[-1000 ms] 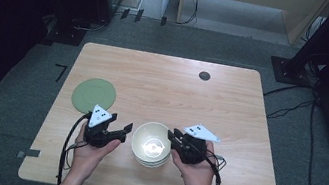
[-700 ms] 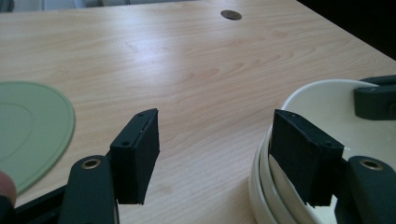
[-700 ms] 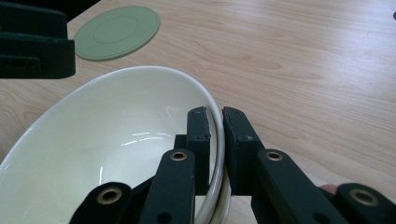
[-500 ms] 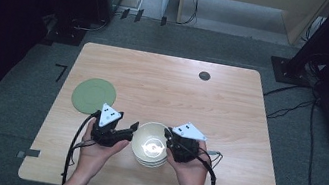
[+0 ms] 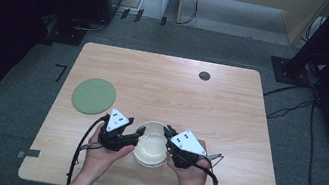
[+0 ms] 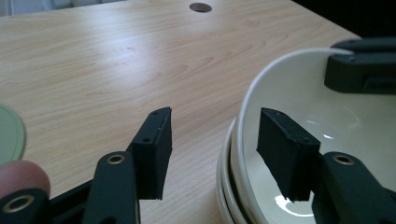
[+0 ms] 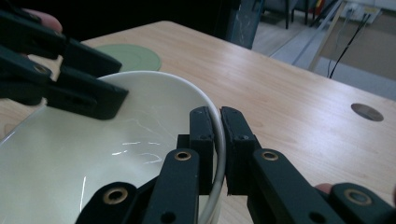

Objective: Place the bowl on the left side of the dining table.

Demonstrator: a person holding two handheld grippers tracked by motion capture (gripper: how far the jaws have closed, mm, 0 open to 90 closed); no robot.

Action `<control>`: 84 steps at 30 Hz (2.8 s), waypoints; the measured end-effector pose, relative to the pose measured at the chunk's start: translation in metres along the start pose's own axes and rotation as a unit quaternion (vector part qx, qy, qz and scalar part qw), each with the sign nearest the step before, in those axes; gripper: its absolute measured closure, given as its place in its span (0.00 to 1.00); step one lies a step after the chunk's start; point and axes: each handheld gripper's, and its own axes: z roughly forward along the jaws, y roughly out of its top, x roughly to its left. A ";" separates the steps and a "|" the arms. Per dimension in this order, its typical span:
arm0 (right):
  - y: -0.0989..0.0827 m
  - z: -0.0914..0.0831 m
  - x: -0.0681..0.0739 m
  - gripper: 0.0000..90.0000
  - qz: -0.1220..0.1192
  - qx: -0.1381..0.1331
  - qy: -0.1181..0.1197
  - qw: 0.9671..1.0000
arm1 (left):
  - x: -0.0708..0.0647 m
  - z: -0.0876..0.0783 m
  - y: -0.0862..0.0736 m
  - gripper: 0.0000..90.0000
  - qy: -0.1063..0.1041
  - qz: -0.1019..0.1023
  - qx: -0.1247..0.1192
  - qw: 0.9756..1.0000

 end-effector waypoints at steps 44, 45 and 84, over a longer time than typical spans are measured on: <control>0.019 -0.035 -0.004 0.39 0.097 -0.064 0.034 0.993 | 0.013 -0.021 0.001 0.93 0.018 0.014 -0.098 0.995; 0.020 -0.036 -0.007 0.35 0.104 -0.063 0.035 0.992 | 0.016 -0.023 0.001 0.93 0.018 0.009 -0.100 0.995; -0.040 -0.061 -0.094 0.17 0.165 -0.017 -0.060 0.984 | 0.084 -0.046 -0.013 0.92 0.068 -0.070 -0.111 0.989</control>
